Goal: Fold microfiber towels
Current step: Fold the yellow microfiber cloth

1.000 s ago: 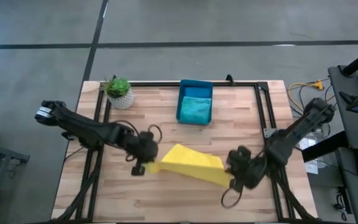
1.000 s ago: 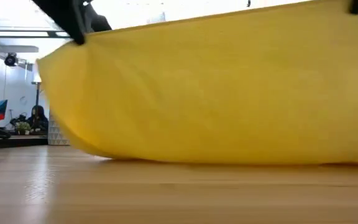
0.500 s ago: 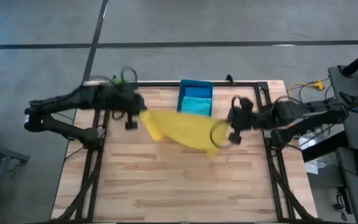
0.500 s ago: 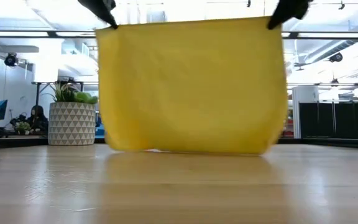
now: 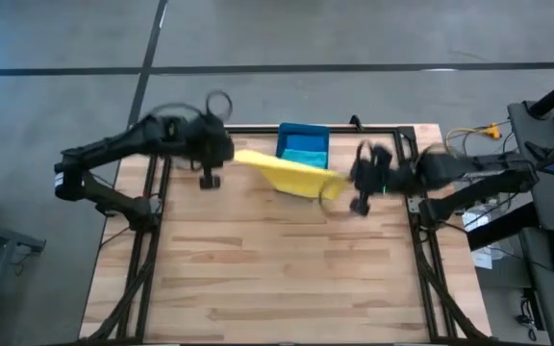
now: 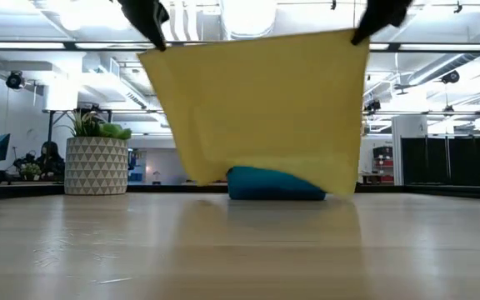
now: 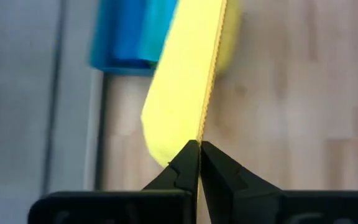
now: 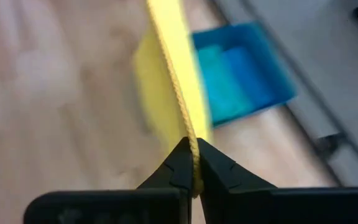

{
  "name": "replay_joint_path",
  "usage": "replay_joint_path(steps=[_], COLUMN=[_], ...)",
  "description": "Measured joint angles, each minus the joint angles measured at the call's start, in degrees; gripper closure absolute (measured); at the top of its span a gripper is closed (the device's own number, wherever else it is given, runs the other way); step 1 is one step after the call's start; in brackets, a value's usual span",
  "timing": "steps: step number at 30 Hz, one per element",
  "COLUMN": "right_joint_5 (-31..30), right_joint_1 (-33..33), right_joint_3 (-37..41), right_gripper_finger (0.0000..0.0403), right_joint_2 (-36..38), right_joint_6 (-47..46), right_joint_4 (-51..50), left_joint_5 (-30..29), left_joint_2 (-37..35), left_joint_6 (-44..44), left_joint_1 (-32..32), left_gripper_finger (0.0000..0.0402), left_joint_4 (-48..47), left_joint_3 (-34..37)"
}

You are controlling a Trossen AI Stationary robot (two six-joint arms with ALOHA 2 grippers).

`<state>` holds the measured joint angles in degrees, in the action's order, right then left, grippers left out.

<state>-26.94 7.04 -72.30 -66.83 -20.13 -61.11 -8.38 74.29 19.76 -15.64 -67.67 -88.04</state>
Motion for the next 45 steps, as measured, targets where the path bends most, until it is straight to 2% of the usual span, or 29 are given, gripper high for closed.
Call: replay_joint_path(steps=[7,10,13,17,21,25,30,34,36,40,45], right_joint_5=[-0.1,0.0,0.4,3.7,6.4,6.6,7.3,9.8,10.2,10.5,10.9], right_joint_1=[18.9,25.5,30.8,35.2,38.3,39.7,40.1,40.5,40.5,40.5,40.5], right_joint_3=[15.2,18.5,18.9,16.2,11.0,6.8,8.8,11.0,11.1,11.2,11.0], right_gripper_finger=[0.0394,0.0394,0.0394,0.0394,0.0394,0.0394,0.0394,0.0394,0.0394,0.0394,0.0394], right_joint_2=[-0.2,-2.0,-6.6,-16.1,-25.4,-30.3,-28.7,-27.8,-27.4,-27.5,-27.4], right_joint_6=[-22.9,-32.1,-38.0,-42.4,-44.1,-46.2,-47.9,-49.5,-49.5,-49.5,-50.1], right_joint_4=[10.7,16.6,22.2,27.5,30.5,30.0,30.2,30.2,30.6,30.5,30.7], left_joint_5=[1.2,3.1,5.2,7.9,8.8,8.7,9.0,16.4,18.9,19.4,21.9], left_joint_2=[-4.6,-6.7,-7.4,-6.4,-2.8,0.0,4.1,6.7,8.1,14.3,23.9], left_joint_6=[-14.7,-23.5,-33.1,-43.3,-50.6,-52.4,-48.2,-39.1,-37.2,-36.2,-36.0], left_joint_1=[14.6,22.3,30.6,40.7,46.1,46.9,44.9,41.2,38.9,34.2,32.0], left_gripper_finger=[0.0401,0.0401,0.0401,0.0401,0.0401,0.0401,0.0401,0.0401,0.0401,0.0401,0.0402], left_joint_4=[3.7,7.0,13.2,27.1,33.8,34.8,41.3,49.9,52.4,58.1,62.5], left_joint_3=[15.7,22.2,27.5,33.6,36.6,36.8,37.4,38.9,39.7,41.5,41.3])
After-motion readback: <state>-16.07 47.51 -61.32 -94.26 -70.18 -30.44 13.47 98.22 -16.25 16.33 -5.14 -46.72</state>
